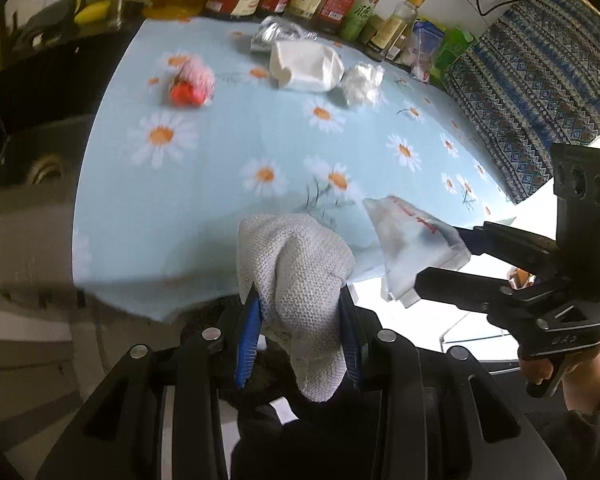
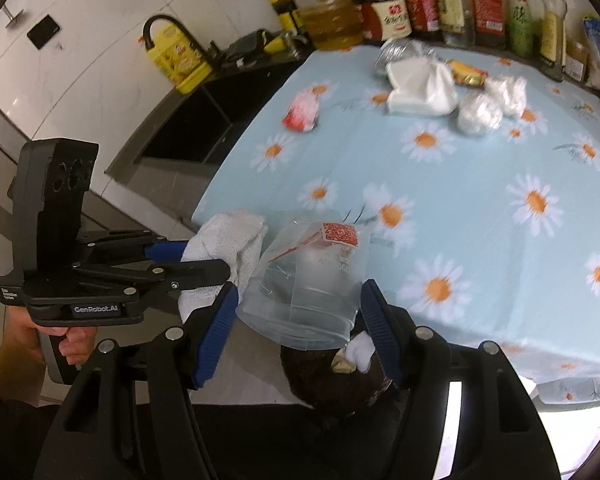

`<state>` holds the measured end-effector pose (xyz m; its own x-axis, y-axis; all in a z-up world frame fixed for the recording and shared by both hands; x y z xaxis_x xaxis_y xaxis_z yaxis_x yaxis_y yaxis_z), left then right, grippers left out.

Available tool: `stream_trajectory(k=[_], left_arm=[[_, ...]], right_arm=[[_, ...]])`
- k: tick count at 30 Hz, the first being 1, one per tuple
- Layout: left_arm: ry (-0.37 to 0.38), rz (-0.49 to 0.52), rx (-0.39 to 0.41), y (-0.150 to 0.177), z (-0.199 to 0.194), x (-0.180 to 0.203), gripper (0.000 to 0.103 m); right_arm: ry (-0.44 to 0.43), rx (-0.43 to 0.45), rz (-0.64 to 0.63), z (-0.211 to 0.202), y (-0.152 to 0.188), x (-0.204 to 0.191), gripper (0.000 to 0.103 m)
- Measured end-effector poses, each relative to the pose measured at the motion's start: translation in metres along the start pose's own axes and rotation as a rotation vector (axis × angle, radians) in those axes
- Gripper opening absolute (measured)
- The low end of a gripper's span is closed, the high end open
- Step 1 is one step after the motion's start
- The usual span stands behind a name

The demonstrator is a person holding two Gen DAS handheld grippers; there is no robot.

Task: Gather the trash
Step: 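Carry the plastic bag and knit cloth down to the black bin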

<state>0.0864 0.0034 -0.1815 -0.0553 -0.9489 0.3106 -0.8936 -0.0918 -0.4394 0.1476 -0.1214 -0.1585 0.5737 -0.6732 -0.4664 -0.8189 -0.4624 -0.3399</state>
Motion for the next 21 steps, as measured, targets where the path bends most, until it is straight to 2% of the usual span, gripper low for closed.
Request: stream_trajectory(k=[8, 21], left_arm=[[0.04, -0.074, -0.052, 0.046, 0.013, -0.011, 0.034], [0.073, -0.19, -0.141, 0.099, 0.046, -0.034, 0.034]], right_arm=[[0.017, -0.065, 0.005, 0.024, 0.03, -0.01, 0.064], [0.06, -0.196, 0.083, 0.073, 0.075, 0.014, 0.064]])
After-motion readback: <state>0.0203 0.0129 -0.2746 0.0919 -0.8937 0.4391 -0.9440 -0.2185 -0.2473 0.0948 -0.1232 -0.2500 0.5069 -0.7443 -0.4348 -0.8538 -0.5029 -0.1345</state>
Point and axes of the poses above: each gripper's, at about its wrist camera, not at the fingertips, and z roughly the way its jaws point, x to its right, y to its underside, the point moved 5 cm from there along z, roughly the way its jaws point, and after that the axes turned 11 degrees about z, right-handed, at the moved point
